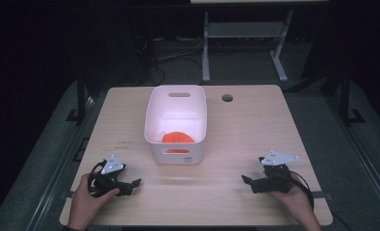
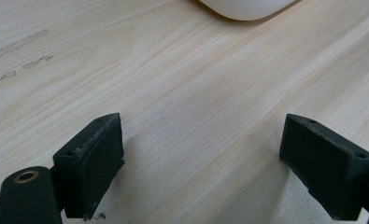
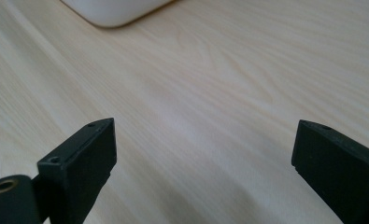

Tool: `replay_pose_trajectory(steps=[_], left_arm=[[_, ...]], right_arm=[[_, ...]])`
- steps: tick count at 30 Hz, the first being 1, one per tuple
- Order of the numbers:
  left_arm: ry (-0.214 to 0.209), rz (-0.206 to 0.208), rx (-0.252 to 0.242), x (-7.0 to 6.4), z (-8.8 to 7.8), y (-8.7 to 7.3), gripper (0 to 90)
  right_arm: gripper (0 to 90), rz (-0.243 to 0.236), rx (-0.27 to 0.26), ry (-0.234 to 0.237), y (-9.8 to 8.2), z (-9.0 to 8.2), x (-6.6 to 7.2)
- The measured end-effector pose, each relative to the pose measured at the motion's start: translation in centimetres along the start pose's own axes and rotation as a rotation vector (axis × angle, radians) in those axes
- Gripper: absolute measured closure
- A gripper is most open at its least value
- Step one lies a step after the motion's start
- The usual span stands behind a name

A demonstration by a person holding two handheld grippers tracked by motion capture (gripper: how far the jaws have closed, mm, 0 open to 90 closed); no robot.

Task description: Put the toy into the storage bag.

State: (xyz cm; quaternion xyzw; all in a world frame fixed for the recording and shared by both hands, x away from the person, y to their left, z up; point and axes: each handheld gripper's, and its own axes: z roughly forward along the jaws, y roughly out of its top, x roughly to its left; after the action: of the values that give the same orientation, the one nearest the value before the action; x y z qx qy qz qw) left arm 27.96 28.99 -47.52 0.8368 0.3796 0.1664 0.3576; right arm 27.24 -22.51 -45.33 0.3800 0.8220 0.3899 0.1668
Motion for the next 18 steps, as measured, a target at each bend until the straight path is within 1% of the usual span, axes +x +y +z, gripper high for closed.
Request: replay_pose_trajectory(steps=[4,6,9,10,11,12,14,18], left_arm=[[0.0,0.0,0.0,0.0,0.0,0.0,12.6],[0.0,-0.001,0.0,0.0,0.0,0.0,12.7],[0.0,0.0,0.0,0.0,0.0,0.0,12.7],[0.0,0.0,0.0,0.0,0.0,0.0,12.7],[0.0,0.0,0.0,0.0,0.0,0.0,12.6],[0.0,-0.001,0.0,0.0,0.0,0.0,12.7],[0.0,-0.001,0.0,0.0,0.0,0.0,12.7],[0.0,0.0,0.0,0.0,0.0,0.0,12.7]], right_arm=[[6.4,0.012,0.018,-0.016,-1.2,-0.1,-0.1],[6.4,0.014,0.03,-0.036,-1.9,-0.1,-0.2],[6.4,0.008,0.033,-0.046,-2.4,-0.1,-0.3],[6.4,0.013,0.051,-0.054,-2.9,-0.2,-0.3],[6.4,0.013,0.051,-0.054,-2.9,-0.2,-0.3],[6.4,0.004,0.062,-0.065,-3.2,-0.1,-0.3],[6.2,0.001,0.075,-0.073,-3.5,-0.1,-0.3],[6.0,0.006,0.067,-0.068,-3.6,0.0,-0.4]])
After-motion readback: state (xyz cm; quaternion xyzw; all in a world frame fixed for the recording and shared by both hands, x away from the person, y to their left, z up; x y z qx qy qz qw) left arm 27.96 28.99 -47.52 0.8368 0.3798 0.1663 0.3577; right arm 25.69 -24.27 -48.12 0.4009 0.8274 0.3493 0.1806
